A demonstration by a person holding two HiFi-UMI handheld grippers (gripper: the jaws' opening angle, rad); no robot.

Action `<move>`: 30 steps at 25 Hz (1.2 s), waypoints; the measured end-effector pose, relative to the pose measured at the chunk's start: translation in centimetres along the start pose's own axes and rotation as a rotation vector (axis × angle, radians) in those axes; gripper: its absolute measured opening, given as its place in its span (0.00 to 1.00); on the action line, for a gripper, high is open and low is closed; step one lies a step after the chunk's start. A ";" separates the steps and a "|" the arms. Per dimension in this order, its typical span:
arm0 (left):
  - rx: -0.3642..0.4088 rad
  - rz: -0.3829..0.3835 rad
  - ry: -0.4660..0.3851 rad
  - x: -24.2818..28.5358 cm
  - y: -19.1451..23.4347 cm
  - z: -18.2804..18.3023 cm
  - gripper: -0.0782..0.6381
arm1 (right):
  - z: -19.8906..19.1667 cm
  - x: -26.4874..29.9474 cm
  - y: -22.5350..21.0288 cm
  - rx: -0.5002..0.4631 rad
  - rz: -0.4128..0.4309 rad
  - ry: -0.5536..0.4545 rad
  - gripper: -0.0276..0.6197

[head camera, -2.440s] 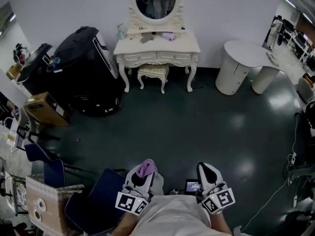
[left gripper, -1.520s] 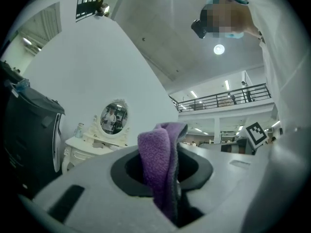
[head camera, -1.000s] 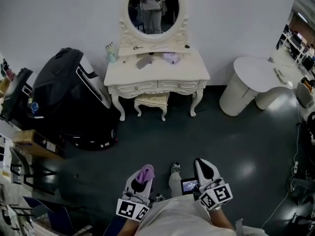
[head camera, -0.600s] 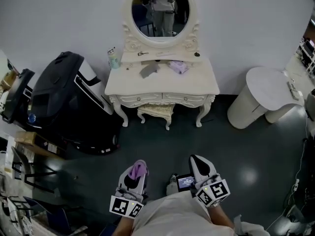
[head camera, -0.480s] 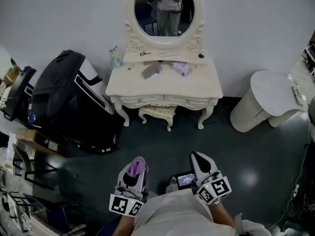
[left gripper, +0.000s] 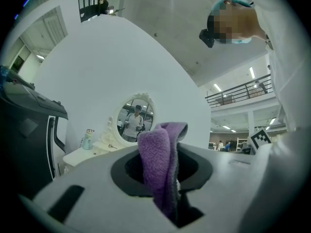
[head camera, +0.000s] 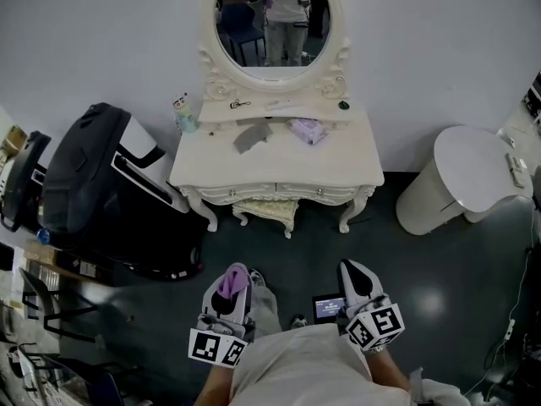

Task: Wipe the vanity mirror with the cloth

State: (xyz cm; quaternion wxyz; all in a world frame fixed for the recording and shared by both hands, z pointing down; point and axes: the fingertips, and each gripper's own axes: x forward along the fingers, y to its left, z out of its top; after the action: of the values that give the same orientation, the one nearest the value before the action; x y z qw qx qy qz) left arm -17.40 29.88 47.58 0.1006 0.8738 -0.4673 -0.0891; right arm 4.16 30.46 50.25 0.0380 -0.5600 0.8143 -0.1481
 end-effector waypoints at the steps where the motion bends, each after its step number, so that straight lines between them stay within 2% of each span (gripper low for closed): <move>1: -0.005 -0.007 0.002 1.3 0.9 -0.3 0.24 | 0.1 1.0 -0.5 -0.005 -0.010 -0.003 0.05; 5: -0.037 -0.029 0.002 7.2 4.7 -0.1 0.24 | 1.5 5.9 -2.4 -0.017 -0.066 -0.009 0.05; 10: 0.022 -0.093 0.001 14.9 9.7 2.4 0.24 | 4.9 13.5 -3.6 -0.038 -0.121 -0.045 0.05; 14: 0.017 -0.157 0.008 20.8 13.6 3.9 0.24 | 7.5 19.2 -4.7 -0.041 -0.194 -0.085 0.05; 20: -0.004 -0.214 0.011 26.9 19.5 5.4 0.24 | 8.2 26.6 -4.9 -0.027 -0.256 -0.100 0.05; 24: -0.015 -0.234 0.028 30.0 21.1 5.9 0.24 | 9.0 29.1 -5.7 -0.052 -0.288 -0.097 0.05; 27: -0.010 -0.254 0.043 32.2 21.2 6.1 0.24 | 9.1 30.2 -7.3 -0.032 -0.329 -0.086 0.05; 30: -0.005 -0.257 0.035 34.7 21.5 6.5 0.24 | 9.2 31.6 -8.7 -0.036 -0.335 -0.080 0.05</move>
State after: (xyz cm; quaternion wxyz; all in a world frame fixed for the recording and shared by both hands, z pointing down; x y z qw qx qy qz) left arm -17.19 -11.39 44.71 0.0986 0.9277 -0.3494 -0.0874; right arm 2.41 -3.38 47.19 0.0353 -0.6937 0.7100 -0.1155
